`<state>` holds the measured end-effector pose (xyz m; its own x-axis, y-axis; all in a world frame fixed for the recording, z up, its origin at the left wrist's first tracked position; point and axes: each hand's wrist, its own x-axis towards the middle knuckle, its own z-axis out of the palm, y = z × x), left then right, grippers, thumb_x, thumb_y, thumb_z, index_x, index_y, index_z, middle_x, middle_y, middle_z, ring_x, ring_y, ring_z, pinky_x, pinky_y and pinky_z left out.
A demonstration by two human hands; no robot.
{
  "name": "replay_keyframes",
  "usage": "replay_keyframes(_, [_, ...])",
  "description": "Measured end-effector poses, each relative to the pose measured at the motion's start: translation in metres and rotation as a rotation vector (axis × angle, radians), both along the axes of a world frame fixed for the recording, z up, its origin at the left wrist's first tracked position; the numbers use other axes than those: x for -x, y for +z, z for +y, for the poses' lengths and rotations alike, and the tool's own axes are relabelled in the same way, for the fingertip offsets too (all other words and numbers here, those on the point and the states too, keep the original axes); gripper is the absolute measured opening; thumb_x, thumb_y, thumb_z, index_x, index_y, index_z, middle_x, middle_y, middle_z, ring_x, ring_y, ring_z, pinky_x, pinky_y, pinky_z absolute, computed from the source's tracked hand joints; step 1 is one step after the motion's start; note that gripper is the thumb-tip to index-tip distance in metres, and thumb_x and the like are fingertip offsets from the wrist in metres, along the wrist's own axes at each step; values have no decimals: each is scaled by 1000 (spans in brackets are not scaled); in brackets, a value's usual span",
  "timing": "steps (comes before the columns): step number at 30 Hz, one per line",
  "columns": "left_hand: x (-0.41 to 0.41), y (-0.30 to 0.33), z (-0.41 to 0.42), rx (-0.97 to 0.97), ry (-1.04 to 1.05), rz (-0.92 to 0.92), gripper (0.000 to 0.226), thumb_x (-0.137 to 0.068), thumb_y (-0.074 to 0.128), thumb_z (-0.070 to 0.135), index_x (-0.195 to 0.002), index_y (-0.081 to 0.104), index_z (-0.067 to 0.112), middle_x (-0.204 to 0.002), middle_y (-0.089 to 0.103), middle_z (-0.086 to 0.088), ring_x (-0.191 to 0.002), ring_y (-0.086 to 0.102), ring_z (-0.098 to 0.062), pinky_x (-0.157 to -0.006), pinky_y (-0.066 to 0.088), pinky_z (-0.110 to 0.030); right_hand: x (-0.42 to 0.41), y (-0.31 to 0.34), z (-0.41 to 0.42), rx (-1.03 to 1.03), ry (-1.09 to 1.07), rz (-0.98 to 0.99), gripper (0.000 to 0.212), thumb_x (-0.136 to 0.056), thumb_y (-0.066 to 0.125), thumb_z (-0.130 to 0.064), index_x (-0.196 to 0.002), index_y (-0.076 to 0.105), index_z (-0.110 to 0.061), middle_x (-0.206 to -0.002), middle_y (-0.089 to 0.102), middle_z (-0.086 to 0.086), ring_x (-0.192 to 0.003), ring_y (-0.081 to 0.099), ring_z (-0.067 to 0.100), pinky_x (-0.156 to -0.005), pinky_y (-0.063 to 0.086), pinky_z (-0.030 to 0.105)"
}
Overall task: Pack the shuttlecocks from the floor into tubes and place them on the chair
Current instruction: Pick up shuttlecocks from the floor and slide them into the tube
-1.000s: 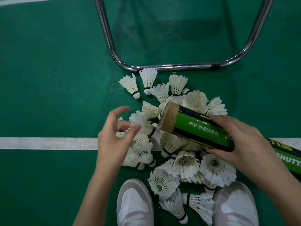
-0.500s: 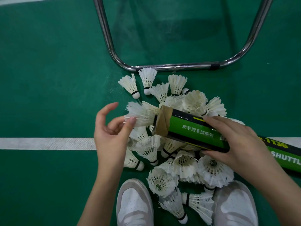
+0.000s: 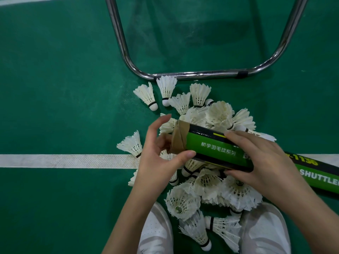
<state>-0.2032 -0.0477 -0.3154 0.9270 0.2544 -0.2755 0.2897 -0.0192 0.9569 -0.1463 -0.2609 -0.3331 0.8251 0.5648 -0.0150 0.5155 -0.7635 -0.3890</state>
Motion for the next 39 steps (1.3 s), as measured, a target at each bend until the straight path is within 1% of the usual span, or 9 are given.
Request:
replay_keyframes(4, [-1, -5, 1, -16, 2, 6, 74, -74, 76, 2, -120, 43, 49, -89, 73, 0, -89, 67, -13, -76, 49, -14, 0, -1, 0, 8, 6, 2, 91, -53, 84, -38, -132, 40, -27, -123, 57, -1, -108, 53, 21, -88, 43, 40])
replay_keyframes(6, [-1, -5, 1, -7, -24, 11, 74, -78, 72, -1, -123, 42, 49, -89, 74, 1, -88, 67, -11, -74, 49, -14, 1, -2, 1, 13, 14, -5, 92, -52, 85, -37, -132, 41, -27, -123, 58, -1, -107, 55, 22, -87, 43, 40])
replay_keyframes(9, [0, -5, 1, -14, -86, 9, 75, -84, 65, 1, -134, 33, 48, -97, 73, 11, -95, 68, -9, -85, 50, -18, 1, -1, 3, 13, 15, -12, 92, -52, 85, -37, -132, 41, -27, -122, 58, 0, -106, 56, 22, -87, 43, 40])
replay_keyframes(11, [1, -4, 1, -4, -105, 10, 77, -85, 64, 9, -138, 26, 50, -106, 72, 9, -103, 67, -12, -94, 48, -22, 1, -1, 1, 12, 13, -16, 92, -52, 85, -38, -132, 40, -27, -122, 59, 0, -106, 54, 21, -88, 41, 39])
replay_keyframes(15, [0, 2, -1, -46, -124, 4, 82, -76, 69, 24, -136, 23, 55, -107, 68, 24, -101, 66, -8, -97, 47, -22, 1, -2, 0, -2, 9, -10, 91, -53, 84, -38, -132, 39, -28, -122, 58, 0, -107, 44, 15, -89, 39, 38])
replay_keyframes(19, [0, -1, -1, -89, -116, -8, 89, -64, 78, 30, -131, 28, 61, -104, 70, 5, -100, 65, -12, -97, 49, -29, 1, -2, 1, 15, 8, -29, 92, -52, 85, -38, -131, 40, -27, -121, 59, 1, -105, 56, 23, -86, 44, 41])
replay_keyframes(22, [1, -4, -1, -104, -113, 5, 93, -60, 80, 33, -130, 28, 63, -106, 68, 4, -103, 63, -10, -99, 47, -29, 1, -2, 1, 17, 10, -39, 91, -52, 85, -38, -131, 41, -27, -120, 59, 1, -104, 55, 23, -86, 44, 40])
replay_keyframes(35, [0, -6, 2, -97, -111, 15, 91, -74, 76, 8, -132, 28, 59, -98, 71, 7, -95, 67, -9, -92, 51, -25, 3, -2, 3, 33, 20, -42, 94, -50, 86, -37, -132, 41, -26, -120, 59, 1, -104, 55, 22, -87, 44, 40])
replay_keyframes(39, [-1, -6, 2, -83, -143, 22, 92, -78, 73, 2, -133, 26, 58, -109, 68, 18, -100, 66, -10, -95, 51, -29, 3, -3, 3, 26, 28, -37, 94, -50, 87, -36, -132, 41, -26, -120, 59, 1, -104, 56, 23, -86, 43, 40])
